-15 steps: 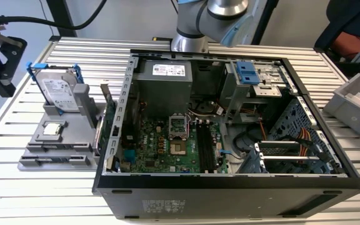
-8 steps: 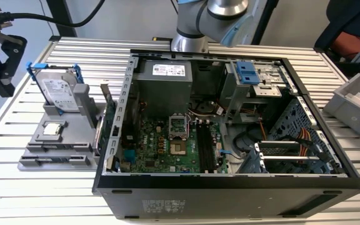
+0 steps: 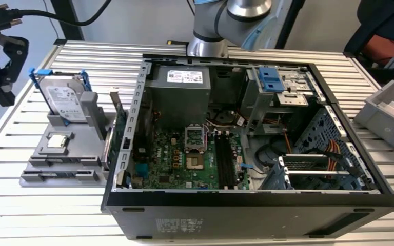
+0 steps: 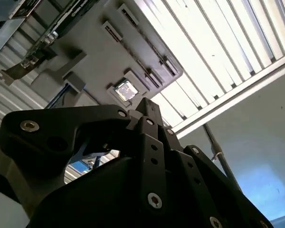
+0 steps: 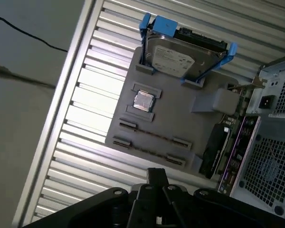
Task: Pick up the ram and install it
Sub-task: 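Pick up the ram and move it above insertion slot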
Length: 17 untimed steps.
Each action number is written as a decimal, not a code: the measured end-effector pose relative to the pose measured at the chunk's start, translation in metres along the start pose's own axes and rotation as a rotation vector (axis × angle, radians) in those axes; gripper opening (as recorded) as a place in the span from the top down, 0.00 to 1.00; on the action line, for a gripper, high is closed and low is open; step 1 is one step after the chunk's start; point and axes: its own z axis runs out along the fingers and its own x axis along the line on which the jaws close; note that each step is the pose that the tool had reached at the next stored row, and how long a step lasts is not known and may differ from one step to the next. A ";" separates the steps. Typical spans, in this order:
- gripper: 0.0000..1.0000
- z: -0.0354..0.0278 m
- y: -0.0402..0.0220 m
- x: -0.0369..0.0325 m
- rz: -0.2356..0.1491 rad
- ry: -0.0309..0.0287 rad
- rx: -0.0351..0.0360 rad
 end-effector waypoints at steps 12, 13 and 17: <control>1.00 0.0000 0.0002 -0.0001 -0.171 0.0091 0.0013; 1.00 0.0000 0.0002 -0.0001 -0.185 0.0099 0.0013; 1.00 0.0000 0.0002 -0.0001 -0.229 0.0120 0.0012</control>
